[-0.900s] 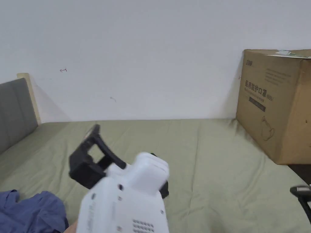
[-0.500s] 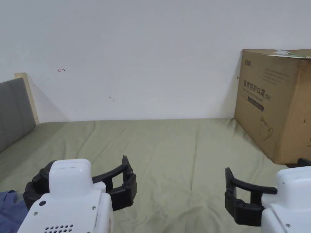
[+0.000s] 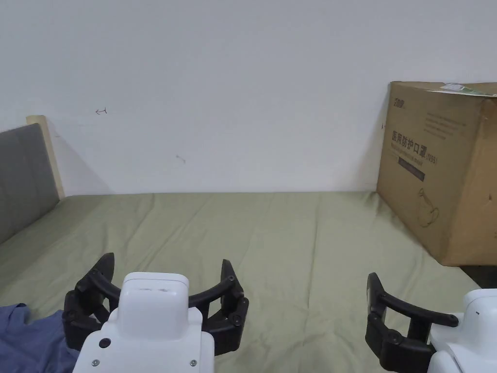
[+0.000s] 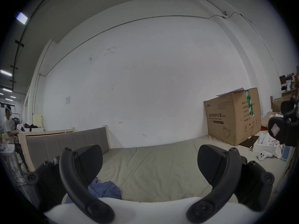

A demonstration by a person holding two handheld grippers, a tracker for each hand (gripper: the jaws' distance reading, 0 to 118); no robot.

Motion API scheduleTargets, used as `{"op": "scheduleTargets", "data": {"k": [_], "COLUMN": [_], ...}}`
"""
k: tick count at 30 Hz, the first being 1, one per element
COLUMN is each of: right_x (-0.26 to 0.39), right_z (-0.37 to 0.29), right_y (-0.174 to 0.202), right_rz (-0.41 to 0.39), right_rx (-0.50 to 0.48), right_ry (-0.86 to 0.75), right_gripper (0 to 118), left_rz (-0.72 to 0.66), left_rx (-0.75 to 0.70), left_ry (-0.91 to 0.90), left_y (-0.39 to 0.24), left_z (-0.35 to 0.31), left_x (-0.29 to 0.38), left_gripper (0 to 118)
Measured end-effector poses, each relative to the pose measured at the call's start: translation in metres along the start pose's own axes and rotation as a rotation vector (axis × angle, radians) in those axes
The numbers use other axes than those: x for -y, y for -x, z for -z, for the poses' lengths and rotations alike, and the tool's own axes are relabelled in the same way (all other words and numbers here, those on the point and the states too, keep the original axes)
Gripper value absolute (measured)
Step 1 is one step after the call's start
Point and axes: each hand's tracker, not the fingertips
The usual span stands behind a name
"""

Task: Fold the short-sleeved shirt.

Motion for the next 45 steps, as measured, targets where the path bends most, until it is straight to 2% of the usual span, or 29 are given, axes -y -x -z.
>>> {"op": "scheduleTargets", "data": {"k": [10, 12, 13, 14, 15, 16, 17, 19, 24, 30, 32, 35, 38, 41, 45], "right_x": [-0.004, -0.005, -0.006, -0.006, -0.006, -0.007, -0.005, -0.005, -0.002, 0.0, -0.002, -0.008, -0.011, -0.014, -0.015], "right_z": [0.003, 0.002, 0.001, 0.001, 0.0, 0.002, 0.003, 0.003, 0.003, 0.017, 0.032, 0.053, 0.06, 0.06, 0.058], "right_y": [-0.003, -0.006, -0.007, -0.007, -0.006, -0.007, -0.008, -0.016, -0.021, -0.011, 0.009, 0.062, 0.111, 0.147, 0.162], "right_rz": [0.036, 0.063, 0.069, 0.067, 0.058, 0.029, 0.034, 0.094, 0.048, 0.065, 0.084, 0.065, 0.117, 0.111, 0.09], "right_rx": [0.014, 0.002, -0.003, -0.002, 0.007, 0.075, 0.095, 0.014, 0.066, 0.067, -0.015, -0.209, -0.361, -0.439, -0.491], "right_ry": [0.064, 0.059, 0.059, 0.057, 0.048, 0.052, 0.053, 0.069, 0.073, 0.094, 0.119, 0.139, 0.145, 0.14, 0.133], "right_gripper": [118, 115, 108, 75, 24, 6, 6, 6, 6, 6, 6, 6, 6, 6, 6], "left_rz": [-0.021, -0.02, -0.019, -0.013, 0.0, -0.005, -0.017, -0.078, -0.107, -0.101, -0.103, -0.061, -0.028, -0.063, -0.052], "left_rx": [0.016, 0.028, 0.037, 0.037, 0.04, 0.051, 0.05, 0.106, 0.096, 0.051, 0.003, -0.133, -0.283, -0.375, -0.402], "left_ry": [-0.006, -0.001, 0.01, 0.031, 0.074, 0.112, 0.136, 0.173, 0.199, 0.211, 0.235, 0.238, 0.262, 0.282, 0.293], "left_y": [-0.002, -0.002, -0.002, -0.004, -0.007, -0.008, -0.007, -0.006, -0.006, 0.012, 0.037, 0.092, 0.142, 0.176, 0.188], "left_z": [-0.005, -0.006, -0.005, -0.004, 0.0, 0.004, 0.007, 0.009, 0.017, 0.018, 0.015, 0.001, -0.015, -0.029, -0.033], "left_x": [-0.007, -0.008, -0.008, -0.009, -0.008, -0.007, -0.005, -0.001, 0.003, 0.003, 0.002, 0.001, 0.004, 0.009, 0.016], "left_gripper": [115, 101, 82, 43, 13, 2, 2, 2, 0, 0, 0, 0, 0, 0, 0]}}
